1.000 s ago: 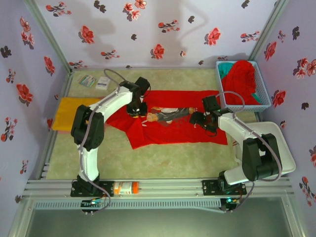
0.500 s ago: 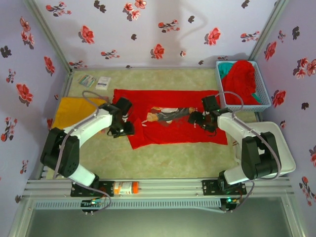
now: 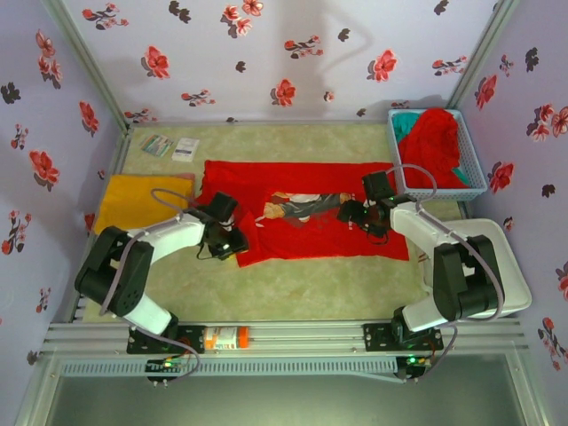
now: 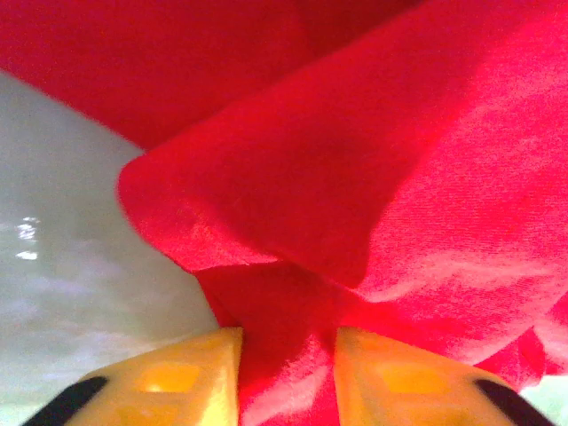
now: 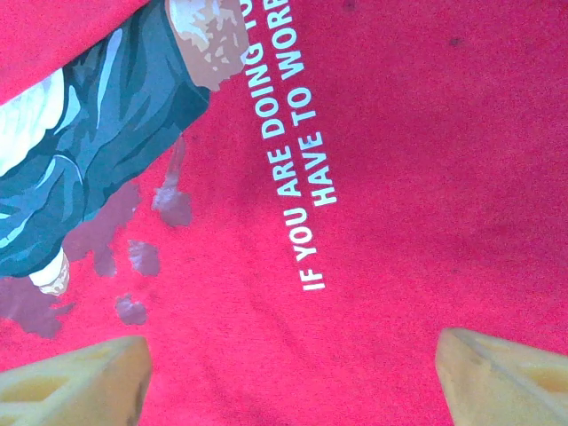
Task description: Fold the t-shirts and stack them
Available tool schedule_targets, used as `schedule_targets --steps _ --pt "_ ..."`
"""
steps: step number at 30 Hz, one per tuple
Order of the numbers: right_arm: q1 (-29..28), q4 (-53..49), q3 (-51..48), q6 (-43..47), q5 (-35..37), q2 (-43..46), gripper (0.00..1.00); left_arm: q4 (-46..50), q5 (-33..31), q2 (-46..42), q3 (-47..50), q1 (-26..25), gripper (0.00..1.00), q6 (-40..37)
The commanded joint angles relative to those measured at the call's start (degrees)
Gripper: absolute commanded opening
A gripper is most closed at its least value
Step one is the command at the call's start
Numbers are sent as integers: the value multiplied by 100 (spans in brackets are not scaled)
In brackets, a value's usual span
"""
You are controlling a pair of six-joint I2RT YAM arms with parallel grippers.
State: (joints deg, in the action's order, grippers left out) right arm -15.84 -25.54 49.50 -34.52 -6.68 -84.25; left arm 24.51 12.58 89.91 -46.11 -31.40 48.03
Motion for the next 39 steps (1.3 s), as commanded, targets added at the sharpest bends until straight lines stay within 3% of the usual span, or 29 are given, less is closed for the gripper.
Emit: schedule_targets --steps 1,5,10,15,23,28,33,39 --pt "-6 -12 -41 6 -38 3 84 -175 122 284 -221 -150 21 197" --pt "-7 -73 -55 35 21 57 84 -66 108 388 -314 -242 0 268" --pt "0 -128 -41 82 87 93 84 965 -205 252 -914 -385 0 5" --pt "2 -138 16 78 70 39 84 2531 -766 530 -2425 -775 0 -587" --pt "1 -164 12 90 52 78 83 3920 -1388 2144 -4521 -1047 14 -1344" --pt "1 -206 -15 134 96 128 83 4193 -1645 2854 -5404 -1239 34 -1550" --pt "2 -154 -54 136 92 90 83 4029 -1741 2628 -5434 -1445 42 -1711" --pt "6 -33 -1 80 -52 -72 83 3204 -1643 1358 -4235 -1399 50 -2039"
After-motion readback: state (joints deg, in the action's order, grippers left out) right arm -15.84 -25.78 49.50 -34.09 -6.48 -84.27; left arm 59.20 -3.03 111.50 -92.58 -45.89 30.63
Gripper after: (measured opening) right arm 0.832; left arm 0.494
